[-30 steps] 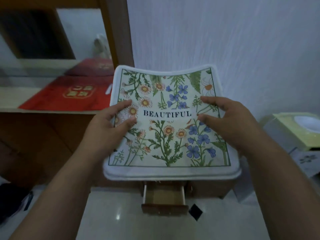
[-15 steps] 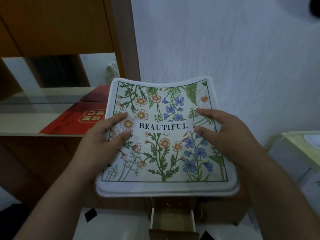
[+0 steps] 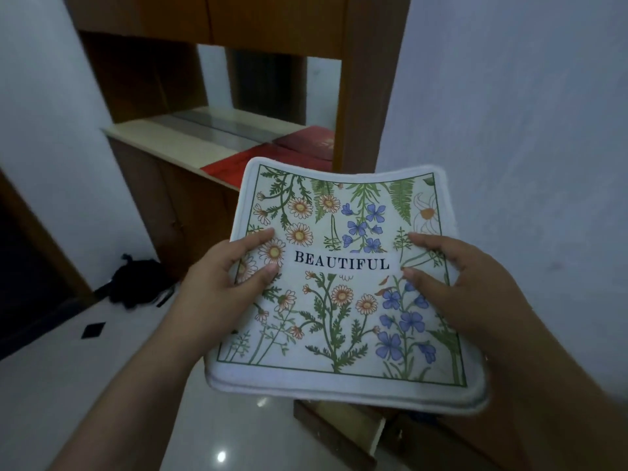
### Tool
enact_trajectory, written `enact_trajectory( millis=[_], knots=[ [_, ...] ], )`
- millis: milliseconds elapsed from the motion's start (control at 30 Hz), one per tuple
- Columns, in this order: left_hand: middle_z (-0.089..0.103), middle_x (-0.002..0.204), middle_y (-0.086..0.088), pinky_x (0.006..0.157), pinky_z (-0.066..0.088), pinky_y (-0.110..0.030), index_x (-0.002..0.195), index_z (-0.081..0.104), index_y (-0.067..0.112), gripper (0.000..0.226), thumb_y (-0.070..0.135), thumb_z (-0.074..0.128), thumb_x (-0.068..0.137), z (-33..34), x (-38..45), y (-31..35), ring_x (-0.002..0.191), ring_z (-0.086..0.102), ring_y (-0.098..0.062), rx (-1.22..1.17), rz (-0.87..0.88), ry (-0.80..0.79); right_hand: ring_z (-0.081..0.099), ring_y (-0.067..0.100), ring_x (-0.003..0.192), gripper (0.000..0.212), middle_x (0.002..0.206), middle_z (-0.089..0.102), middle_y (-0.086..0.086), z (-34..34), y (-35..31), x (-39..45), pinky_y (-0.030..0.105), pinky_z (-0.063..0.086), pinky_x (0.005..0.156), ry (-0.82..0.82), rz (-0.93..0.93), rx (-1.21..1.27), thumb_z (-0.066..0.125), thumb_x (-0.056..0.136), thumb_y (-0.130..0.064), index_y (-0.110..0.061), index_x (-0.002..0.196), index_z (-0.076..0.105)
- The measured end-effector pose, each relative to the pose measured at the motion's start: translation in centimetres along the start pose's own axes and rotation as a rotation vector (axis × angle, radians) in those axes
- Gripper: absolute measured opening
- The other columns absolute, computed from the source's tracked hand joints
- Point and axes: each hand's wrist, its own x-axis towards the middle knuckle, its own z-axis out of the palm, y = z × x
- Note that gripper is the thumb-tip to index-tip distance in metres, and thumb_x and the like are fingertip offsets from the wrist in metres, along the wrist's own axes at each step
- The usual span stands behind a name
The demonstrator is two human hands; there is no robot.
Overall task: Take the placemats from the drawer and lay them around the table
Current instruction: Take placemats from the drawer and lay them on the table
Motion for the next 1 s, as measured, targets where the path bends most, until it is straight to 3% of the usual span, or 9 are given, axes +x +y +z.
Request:
enact_trajectory(
  millis=[133, 233, 300, 400, 500, 600, 733, 867, 1000],
  knots=[
    [0.052, 0.121, 0.032, 0.082, 0.061, -0.028, 0.126, 0.062, 0.057, 0.043, 0.040, 0.074, 0.089, -2.0, -5.4, -1.1, 0.107, 0.064, -0.005, 0.042, -0.137, 0.159, 0.061, 0.010, 0.109, 0.044, 0.126, 0.061, -0.010, 3.0, -1.0, -0.4, 0.038, 0.051, 0.100, -0.174, -0.076, 0.074, 0.077, 0.085, -0.037, -0.049, 0.125, 0.063],
    [0.055, 0.122, 0.028, 0.070, 0.056, -0.012, 0.128, 0.061, 0.056, 0.044, 0.039, 0.073, 0.089, -4.4, -9.9, -1.7, 0.099, 0.066, 0.003, 0.109, -0.215, 0.286, 0.062, 0.009, 0.108, 0.043, 0.127, 0.061, -0.012, 5.8, -3.0, -1.0, 0.039, 0.052, 0.098, -0.304, -0.157, 0.111, 0.078, 0.085, -0.035, -0.050, 0.123, 0.064],
    [0.058, 0.126, 0.024, 0.072, 0.056, -0.011, 0.130, 0.059, 0.056, 0.045, 0.040, 0.072, 0.090, -6.3, -13.0, -2.1, 0.100, 0.066, 0.005, 0.157, -0.262, 0.354, 0.062, 0.008, 0.105, 0.043, 0.126, 0.060, -0.012, 7.7, -4.9, -1.7, 0.039, 0.053, 0.095, -0.391, -0.219, 0.120, 0.078, 0.085, -0.034, -0.050, 0.122, 0.064],
    [0.060, 0.128, 0.024, 0.077, 0.059, -0.018, 0.130, 0.058, 0.058, 0.045, 0.040, 0.071, 0.091, -9.1, -17.5, -2.3, 0.102, 0.068, -0.001, 0.191, -0.349, 0.476, 0.061, 0.004, 0.103, 0.043, 0.124, 0.058, -0.013, 10.5, -7.9, -3.1, 0.032, 0.052, 0.089, -0.507, -0.323, 0.145, 0.078, 0.085, -0.033, -0.049, 0.123, 0.064],
    [0.058, 0.127, 0.023, 0.086, 0.061, -0.034, 0.130, 0.056, 0.059, 0.045, 0.043, 0.071, 0.090, -11.4, -21.5, -2.3, 0.106, 0.068, -0.008, 0.220, -0.423, 0.571, 0.056, -0.006, 0.097, 0.043, 0.121, 0.056, -0.015, 13.1, -10.7, -4.8, 0.014, 0.044, 0.076, -0.604, -0.426, 0.154, 0.077, 0.086, -0.033, -0.049, 0.123, 0.064],
    [0.053, 0.121, 0.028, 0.091, 0.058, -0.035, 0.134, 0.055, 0.057, 0.047, 0.044, 0.069, 0.091, -14.0, -25.1, -2.6, 0.109, 0.063, -0.005, 0.289, -0.452, 0.646, 0.057, -0.006, 0.096, 0.042, 0.122, 0.057, -0.015, 15.4, -13.9, -6.8, 0.010, 0.040, 0.072, -0.670, -0.489, 0.143, 0.077, 0.086, -0.034, -0.050, 0.122, 0.064],
    [0.056, 0.124, 0.019, 0.094, 0.054, -0.034, 0.137, 0.054, 0.054, 0.049, 0.042, 0.070, 0.092, -17.5, -29.8, -3.6, 0.113, 0.060, -0.005, 0.319, -0.488, 0.750, 0.057, -0.006, 0.096, 0.042, 0.123, 0.057, -0.013, 18.7, -18.5, -10.0, 0.007, 0.039, 0.075, -0.739, -0.580, 0.146, 0.078, 0.085, -0.033, -0.050, 0.121, 0.064],
    [0.058, 0.127, 0.015, 0.088, 0.046, -0.018, 0.138, 0.055, 0.051, 0.050, 0.039, 0.070, 0.092, -21.5, -34.7, -4.5, 0.113, 0.059, -0.005, 0.359, -0.526, 0.829, 0.062, 0.010, 0.107, 0.043, 0.128, 0.059, -0.012, 21.9, -23.2, -14.0, 0.031, 0.052, 0.093, -0.810, -0.645, 0.108, 0.077, 0.085, -0.038, -0.050, 0.123, 0.063],
    [0.060, 0.129, 0.013, 0.103, 0.049, -0.033, 0.137, 0.055, 0.052, 0.051, 0.040, 0.071, 0.091, -25.9, -40.1, -5.4, 0.117, 0.059, -0.005, 0.383, -0.577, 0.895, 0.065, 0.010, 0.105, 0.044, 0.127, 0.061, -0.013, 25.2, -27.5, -19.0, 0.039, 0.055, 0.094, -0.879, -0.684, 0.105, 0.076, 0.084, -0.043, -0.053, 0.124, 0.060]
  ],
)
